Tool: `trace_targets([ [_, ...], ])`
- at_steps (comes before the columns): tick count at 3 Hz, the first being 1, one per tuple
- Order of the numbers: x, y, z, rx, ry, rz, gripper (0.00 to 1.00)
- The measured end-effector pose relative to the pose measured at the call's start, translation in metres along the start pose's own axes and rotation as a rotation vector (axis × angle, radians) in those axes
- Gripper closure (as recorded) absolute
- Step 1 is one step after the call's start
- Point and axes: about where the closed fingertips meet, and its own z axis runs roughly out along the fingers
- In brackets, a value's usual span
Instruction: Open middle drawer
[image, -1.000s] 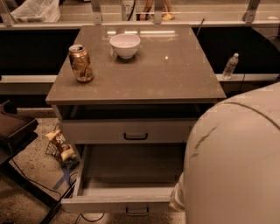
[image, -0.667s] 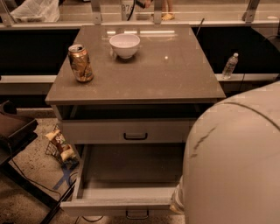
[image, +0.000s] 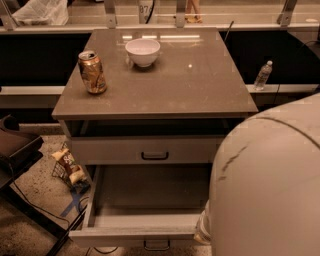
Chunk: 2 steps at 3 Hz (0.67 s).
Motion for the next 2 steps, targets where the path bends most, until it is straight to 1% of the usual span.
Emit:
trace_targets([
  [1,-0.0002,0.0001,-0.0002,0.0,0.0,-0.001,0.12],
  [2,-0.0005,0.0001,-0.0003,0.0,-0.001,-0.001,0.0],
])
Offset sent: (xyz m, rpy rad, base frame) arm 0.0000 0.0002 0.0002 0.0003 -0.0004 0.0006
